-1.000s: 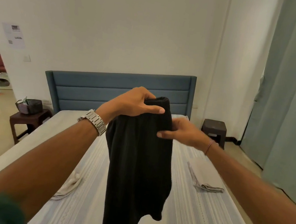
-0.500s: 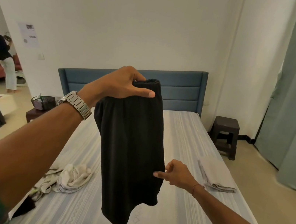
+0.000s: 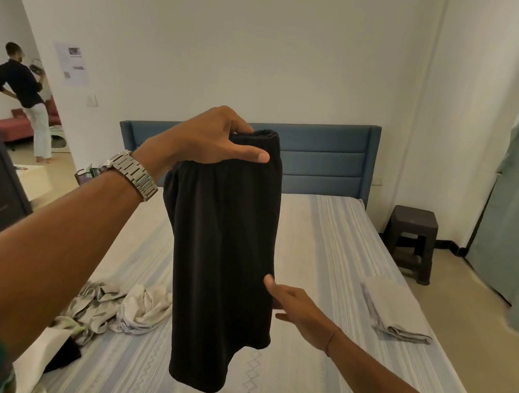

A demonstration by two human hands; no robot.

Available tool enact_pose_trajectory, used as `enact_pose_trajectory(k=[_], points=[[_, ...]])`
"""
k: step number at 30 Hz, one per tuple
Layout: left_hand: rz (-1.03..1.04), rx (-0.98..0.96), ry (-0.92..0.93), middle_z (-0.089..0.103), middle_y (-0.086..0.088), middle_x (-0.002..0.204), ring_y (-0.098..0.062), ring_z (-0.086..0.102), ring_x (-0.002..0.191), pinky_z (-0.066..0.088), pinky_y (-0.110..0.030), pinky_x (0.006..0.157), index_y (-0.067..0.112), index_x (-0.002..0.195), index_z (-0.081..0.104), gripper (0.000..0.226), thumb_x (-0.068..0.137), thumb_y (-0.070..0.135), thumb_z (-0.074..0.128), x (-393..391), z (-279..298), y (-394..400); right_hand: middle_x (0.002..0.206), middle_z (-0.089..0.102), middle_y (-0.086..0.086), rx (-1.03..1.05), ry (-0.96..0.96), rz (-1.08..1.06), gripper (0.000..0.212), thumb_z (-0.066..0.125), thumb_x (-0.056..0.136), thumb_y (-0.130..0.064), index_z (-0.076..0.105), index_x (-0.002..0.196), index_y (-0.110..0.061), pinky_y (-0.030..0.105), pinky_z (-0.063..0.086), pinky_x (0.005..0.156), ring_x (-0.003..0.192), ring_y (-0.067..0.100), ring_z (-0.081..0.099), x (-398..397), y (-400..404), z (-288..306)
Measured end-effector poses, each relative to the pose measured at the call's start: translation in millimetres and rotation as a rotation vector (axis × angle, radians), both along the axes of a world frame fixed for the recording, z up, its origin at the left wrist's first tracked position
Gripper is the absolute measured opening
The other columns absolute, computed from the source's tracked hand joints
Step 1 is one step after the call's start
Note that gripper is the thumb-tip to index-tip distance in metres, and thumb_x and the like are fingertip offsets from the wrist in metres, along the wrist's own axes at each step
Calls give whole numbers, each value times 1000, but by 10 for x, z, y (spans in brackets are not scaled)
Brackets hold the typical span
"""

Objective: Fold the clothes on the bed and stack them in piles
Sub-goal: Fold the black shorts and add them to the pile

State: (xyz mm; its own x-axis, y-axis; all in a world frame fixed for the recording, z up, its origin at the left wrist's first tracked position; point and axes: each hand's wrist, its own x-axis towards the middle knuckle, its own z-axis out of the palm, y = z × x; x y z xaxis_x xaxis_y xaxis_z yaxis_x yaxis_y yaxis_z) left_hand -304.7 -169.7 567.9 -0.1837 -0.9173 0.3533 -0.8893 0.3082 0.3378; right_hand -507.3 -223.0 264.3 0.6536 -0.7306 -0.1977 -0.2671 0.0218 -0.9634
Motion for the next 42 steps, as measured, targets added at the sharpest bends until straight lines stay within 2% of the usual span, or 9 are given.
enact_pose_trajectory(k=[6, 8, 13, 16, 23, 29, 34, 38, 42], points=[[9, -6, -2, 56, 15, 50, -2, 54, 49, 38, -10, 47, 24, 65, 63, 32, 90, 42, 72, 10, 62, 41, 155, 48, 2, 278, 14, 9, 115, -1, 71, -92, 45, 150, -22, 47, 26, 121, 143, 28, 44, 137, 35, 51], [7, -6, 4, 56, 12, 53, -3, 55, 49, 38, -9, 48, 22, 67, 65, 32, 89, 44, 71, -2, 89, 55, 158, 43, -1, 382, -107, 29, 106, -2, 79, -87, 35, 155, -23, 46, 27, 121, 149, 30, 35, 168, 89, 93], [9, -13, 19, 57, 10, 54, -4, 56, 50, 40, -10, 48, 21, 67, 65, 32, 90, 42, 71, 13, 143, 106, 126, 72, 0, 620, -490, -70, 87, 15, 91, -80, 57, 138, -19, 37, 61, 82, 112, 25, 70, 203, 108, 129], [37, -17, 24, 56, 13, 49, -4, 55, 47, 38, -9, 47, 20, 65, 64, 34, 91, 40, 71, 71, 176, 157, 132, 69, 7, 673, -590, -125, 85, 22, 94, -79, 56, 139, -15, 44, 59, 88, 120, 32, 67, 159, 56, 133], [101, -38, 85, 61, 17, 52, -2, 59, 51, 43, -8, 50, 22, 72, 67, 25, 93, 37, 69, 289, 139, 305, 134, 66, 12, 522, -730, -255, 58, 43, 101, -54, 61, 133, -10, 51, 49, 105, 127, 35, 60, -55, -129, 223], [197, -81, 169, 70, -2, 79, -12, 65, 69, 48, -8, 56, 12, 93, 74, 27, 92, 39, 69, 507, -74, 402, 132, 66, 14, 339, -666, -346, 44, 57, 100, -39, 62, 132, -10, 43, 56, 94, 126, 35, 59, -292, -323, 312], [293, -70, 245, 65, 0, 76, -13, 60, 69, 43, -12, 59, 18, 83, 69, 25, 94, 40, 65, 591, -361, 445, 124, 68, 2, 191, -618, -519, 25, 64, 99, -19, 68, 124, -18, 33, 53, 82, 116, 26, 60, -472, -409, 449], [348, -80, 348, 70, -11, 86, -22, 64, 76, 46, -20, 65, 7, 100, 73, 39, 94, 44, 66, 682, -672, 466, 108, 74, 4, 115, -534, -604, 14, 74, 91, -9, 74, 104, -14, 30, 51, 75, 108, 27, 65, -624, -440, 532], [366, -67, 413, 72, -7, 86, -16, 65, 75, 47, -16, 62, 11, 103, 75, 36, 93, 45, 66, 666, -994, 501, 108, 73, 8, 61, -442, -599, 23, 82, 82, -10, 74, 104, -9, 31, 53, 78, 106, 27, 66, -873, -444, 573]])
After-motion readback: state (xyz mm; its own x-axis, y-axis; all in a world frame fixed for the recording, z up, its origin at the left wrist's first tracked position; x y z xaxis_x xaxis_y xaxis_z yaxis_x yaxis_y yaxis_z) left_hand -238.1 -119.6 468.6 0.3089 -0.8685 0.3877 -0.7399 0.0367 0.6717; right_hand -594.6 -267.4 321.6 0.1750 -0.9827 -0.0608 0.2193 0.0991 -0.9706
